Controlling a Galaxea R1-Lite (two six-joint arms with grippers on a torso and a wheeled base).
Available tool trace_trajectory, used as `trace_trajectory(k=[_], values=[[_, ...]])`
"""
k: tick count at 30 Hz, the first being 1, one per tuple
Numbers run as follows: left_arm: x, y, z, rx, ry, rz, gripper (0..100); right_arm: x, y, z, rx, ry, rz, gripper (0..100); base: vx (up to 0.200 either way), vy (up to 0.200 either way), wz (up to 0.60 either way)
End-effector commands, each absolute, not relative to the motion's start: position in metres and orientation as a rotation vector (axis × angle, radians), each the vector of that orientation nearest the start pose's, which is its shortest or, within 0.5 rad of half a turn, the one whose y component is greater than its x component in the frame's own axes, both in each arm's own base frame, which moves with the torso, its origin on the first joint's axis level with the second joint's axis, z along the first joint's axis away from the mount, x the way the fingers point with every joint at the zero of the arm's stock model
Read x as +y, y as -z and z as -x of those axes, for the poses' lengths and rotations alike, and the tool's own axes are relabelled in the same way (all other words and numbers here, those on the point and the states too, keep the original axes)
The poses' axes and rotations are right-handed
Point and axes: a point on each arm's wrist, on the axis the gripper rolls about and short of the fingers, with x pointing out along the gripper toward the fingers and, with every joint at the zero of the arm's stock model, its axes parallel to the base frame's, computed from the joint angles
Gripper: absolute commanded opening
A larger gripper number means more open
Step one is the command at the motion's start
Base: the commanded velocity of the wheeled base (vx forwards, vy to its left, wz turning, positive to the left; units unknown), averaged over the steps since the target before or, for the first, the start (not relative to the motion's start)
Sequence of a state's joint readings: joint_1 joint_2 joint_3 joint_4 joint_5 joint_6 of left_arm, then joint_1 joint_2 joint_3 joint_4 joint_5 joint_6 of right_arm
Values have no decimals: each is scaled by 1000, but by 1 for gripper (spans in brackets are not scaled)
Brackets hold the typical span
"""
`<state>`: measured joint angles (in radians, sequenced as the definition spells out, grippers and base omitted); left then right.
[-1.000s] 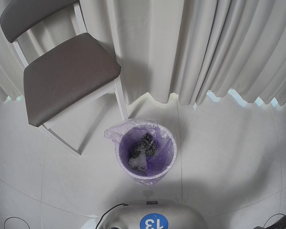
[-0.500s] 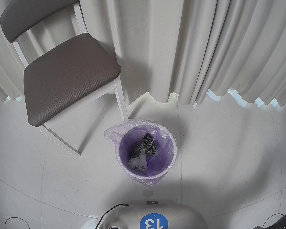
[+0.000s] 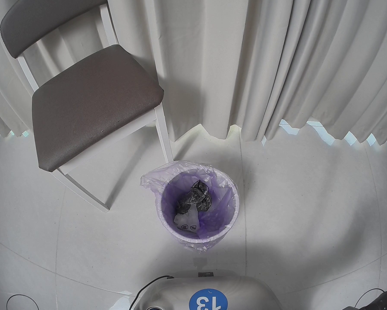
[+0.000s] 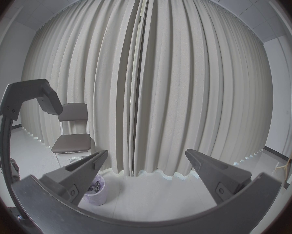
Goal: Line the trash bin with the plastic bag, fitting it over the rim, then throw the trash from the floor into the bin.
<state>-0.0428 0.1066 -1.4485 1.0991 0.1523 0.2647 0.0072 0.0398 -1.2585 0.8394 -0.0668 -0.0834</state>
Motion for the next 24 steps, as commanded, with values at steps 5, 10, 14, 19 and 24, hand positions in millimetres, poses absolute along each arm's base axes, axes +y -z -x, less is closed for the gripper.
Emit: trace_trajectory(k=[5, 10, 14, 19, 24], values=[[10, -224, 255, -232, -161, -220, 100, -2, -231, 220, -396, 83, 68, 100, 0, 0, 0], [4, -200, 264, -189, -163, -182, 100, -2, -232, 221, -406, 82, 35, 100, 0, 0, 0], [3, -197, 264, -169, -122, -140, 100, -2, -231, 216, -393, 73, 27, 100, 0, 0, 0], [2, -201, 230, -124, -56, -111, 100, -2, -231, 188, -396, 67, 25, 100, 0, 0, 0], [1, -206, 171, -178, -55, -46, 100, -1, -226, 129, -512, 10, 56, 100, 0, 0, 0]])
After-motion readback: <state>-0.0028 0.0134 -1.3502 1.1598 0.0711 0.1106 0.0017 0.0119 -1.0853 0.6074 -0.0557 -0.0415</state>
